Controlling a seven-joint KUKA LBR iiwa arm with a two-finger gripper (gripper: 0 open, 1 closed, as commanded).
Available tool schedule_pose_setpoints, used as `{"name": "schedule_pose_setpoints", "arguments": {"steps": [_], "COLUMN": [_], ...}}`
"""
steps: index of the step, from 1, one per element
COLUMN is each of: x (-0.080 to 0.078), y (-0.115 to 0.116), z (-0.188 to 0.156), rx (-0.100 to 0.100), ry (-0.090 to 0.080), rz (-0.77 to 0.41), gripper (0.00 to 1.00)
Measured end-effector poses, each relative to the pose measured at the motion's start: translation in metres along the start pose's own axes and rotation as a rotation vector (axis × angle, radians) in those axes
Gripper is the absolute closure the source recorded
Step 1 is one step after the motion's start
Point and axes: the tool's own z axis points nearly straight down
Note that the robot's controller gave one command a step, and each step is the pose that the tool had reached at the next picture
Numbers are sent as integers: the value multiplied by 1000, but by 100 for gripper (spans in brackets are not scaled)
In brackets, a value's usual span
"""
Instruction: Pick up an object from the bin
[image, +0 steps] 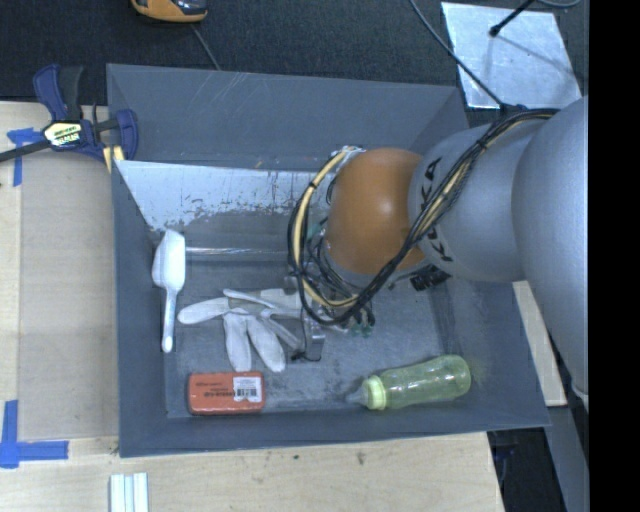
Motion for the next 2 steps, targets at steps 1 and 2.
{"name": "schedule_pose_setpoints", "arguments": {"steps": [1,2], "x": [-25,-25], "y": [29,28], "z": [14,14], "rx": [-1,-2], "ry": [-15,-14], "rz": [-66,-65], "gripper": [100,100]}}
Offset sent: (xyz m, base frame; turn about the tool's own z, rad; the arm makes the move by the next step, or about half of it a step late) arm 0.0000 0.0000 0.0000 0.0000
